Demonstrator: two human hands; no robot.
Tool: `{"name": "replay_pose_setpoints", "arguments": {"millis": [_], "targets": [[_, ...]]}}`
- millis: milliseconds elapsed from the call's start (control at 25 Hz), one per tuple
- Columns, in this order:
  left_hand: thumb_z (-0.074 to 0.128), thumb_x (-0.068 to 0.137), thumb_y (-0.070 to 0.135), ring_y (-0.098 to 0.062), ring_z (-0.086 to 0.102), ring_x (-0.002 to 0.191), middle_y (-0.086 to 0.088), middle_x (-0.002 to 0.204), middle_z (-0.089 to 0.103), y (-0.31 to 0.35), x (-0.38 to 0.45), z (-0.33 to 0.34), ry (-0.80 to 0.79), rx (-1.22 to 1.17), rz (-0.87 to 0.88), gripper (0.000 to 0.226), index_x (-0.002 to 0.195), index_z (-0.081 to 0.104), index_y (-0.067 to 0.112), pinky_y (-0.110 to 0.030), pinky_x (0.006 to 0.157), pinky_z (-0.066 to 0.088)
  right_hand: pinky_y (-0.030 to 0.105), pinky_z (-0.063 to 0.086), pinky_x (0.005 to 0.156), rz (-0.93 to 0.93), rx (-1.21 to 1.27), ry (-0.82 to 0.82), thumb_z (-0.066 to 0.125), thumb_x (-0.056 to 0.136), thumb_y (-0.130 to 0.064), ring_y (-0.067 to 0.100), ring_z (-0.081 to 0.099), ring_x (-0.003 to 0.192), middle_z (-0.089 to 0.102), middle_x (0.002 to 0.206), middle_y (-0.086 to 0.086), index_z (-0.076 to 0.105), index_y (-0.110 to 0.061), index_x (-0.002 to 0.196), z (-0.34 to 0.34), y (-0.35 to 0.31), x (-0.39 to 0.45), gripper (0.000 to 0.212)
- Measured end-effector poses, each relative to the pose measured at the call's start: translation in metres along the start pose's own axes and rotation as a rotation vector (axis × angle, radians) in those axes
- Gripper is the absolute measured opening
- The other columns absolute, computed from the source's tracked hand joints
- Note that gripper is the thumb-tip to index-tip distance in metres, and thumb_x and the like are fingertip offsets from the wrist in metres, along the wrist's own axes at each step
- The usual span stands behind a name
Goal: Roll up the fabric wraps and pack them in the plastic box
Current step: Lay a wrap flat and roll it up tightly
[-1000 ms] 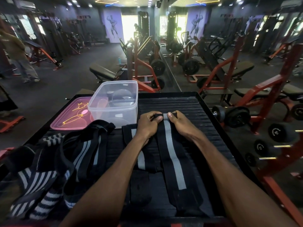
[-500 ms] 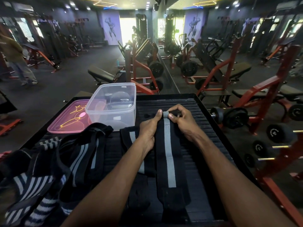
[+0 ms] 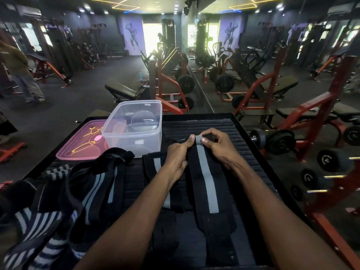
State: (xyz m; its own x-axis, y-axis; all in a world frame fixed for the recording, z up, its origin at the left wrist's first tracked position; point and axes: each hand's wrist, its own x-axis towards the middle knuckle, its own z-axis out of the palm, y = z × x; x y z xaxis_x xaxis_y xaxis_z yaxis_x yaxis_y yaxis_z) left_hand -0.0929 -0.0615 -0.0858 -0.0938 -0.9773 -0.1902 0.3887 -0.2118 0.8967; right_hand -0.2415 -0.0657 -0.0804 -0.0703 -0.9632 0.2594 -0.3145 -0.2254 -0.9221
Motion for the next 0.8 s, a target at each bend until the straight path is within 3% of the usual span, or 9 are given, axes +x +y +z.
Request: {"name": "replay_pose_setpoints", "arguments": {"millis": [120,200,320,400,520,600,720,800], "targets": [[0.076,0.087,0.017,-0.029,0.075,0.091,-0.018,0.096,0.076,-0.001,0.003,-0.002,0.029,-0.012,0.027,0.021,0.100,0.072,0.001,-0.039,0.083,0.060,0.008,0.047,0.076,-0.058,0.001,-0.026,0.069,0.087,0.003,-0.011,0.061,0.080,0.069,0.095,-0.002,0.072,-0.003,0.100,-0.001,-0.003,-0.001,0.015],[0.074,0.086,0.006,-0.031,0.074,0.093,-0.019,0.097,0.075,-0.002,0.005,-0.003,0.060,-0.011,0.072,0.011,0.096,0.073,0.003,-0.039,0.085,0.060,0.016,0.052,0.082,-0.005,0.118,-0.028,0.071,0.084,0.004,0.000,0.066,0.086,0.072,0.095,0.001,0.074,-0.006,0.097,0.000,-0.002,0.000,0.016],[0.070,0.086,-0.003,-0.026,0.072,0.097,-0.013,0.102,0.076,-0.003,0.007,-0.007,0.040,0.113,0.152,0.022,0.098,0.076,0.014,-0.032,0.081,0.059,0.035,0.054,0.089,0.115,0.216,-0.020,0.073,0.089,-0.012,0.019,0.069,0.093,0.075,0.096,0.007,0.076,-0.008,0.096,-0.002,-0.003,-0.001,0.009],[0.069,0.086,-0.001,-0.017,0.070,0.093,-0.007,0.105,0.076,0.001,0.004,-0.008,0.001,0.195,0.138,0.028,0.107,0.075,0.017,-0.024,0.071,0.057,0.032,0.053,0.086,0.096,0.142,-0.024,0.071,0.090,-0.010,0.016,0.067,0.092,0.074,0.097,0.006,0.075,-0.007,0.099,-0.004,-0.003,-0.002,0.010],[0.075,0.085,0.011,-0.024,0.072,0.099,-0.012,0.103,0.076,0.007,0.002,-0.010,-0.045,0.069,0.019,0.024,0.109,0.073,0.011,-0.042,0.084,0.059,0.031,0.053,0.085,0.046,0.072,-0.057,0.072,0.086,-0.001,0.016,0.065,0.096,0.072,0.105,0.007,0.074,-0.012,0.098,-0.005,-0.003,-0.003,0.017],[0.077,0.085,0.018,-0.024,0.075,0.093,-0.013,0.098,0.077,0.009,0.003,-0.012,-0.031,0.089,0.002,0.021,0.103,0.074,0.008,-0.042,0.079,0.061,0.034,0.055,0.087,0.038,0.072,-0.095,0.072,0.084,0.002,0.021,0.065,0.100,0.071,0.107,0.008,0.074,-0.016,0.096,-0.006,-0.002,-0.002,0.022],[0.077,0.085,0.018,-0.015,0.073,0.078,-0.006,0.089,0.077,0.008,0.002,-0.014,0.013,0.253,0.085,0.013,0.097,0.077,0.013,-0.027,0.058,0.057,0.032,0.056,0.076,0.095,0.116,-0.124,0.072,0.085,-0.001,0.022,0.065,0.092,0.071,0.106,0.010,0.073,-0.017,0.097,-0.005,-0.004,-0.003,0.019],[0.079,0.083,0.015,-0.009,0.072,0.081,0.001,0.090,0.078,0.005,0.004,-0.015,0.022,0.335,0.174,0.011,0.094,0.078,0.018,-0.023,0.065,0.055,0.030,0.048,0.056,0.195,0.082,-0.134,0.072,0.090,-0.018,0.018,0.061,0.076,0.072,0.099,0.006,0.072,-0.017,0.099,-0.006,-0.009,-0.004,0.009]]}}
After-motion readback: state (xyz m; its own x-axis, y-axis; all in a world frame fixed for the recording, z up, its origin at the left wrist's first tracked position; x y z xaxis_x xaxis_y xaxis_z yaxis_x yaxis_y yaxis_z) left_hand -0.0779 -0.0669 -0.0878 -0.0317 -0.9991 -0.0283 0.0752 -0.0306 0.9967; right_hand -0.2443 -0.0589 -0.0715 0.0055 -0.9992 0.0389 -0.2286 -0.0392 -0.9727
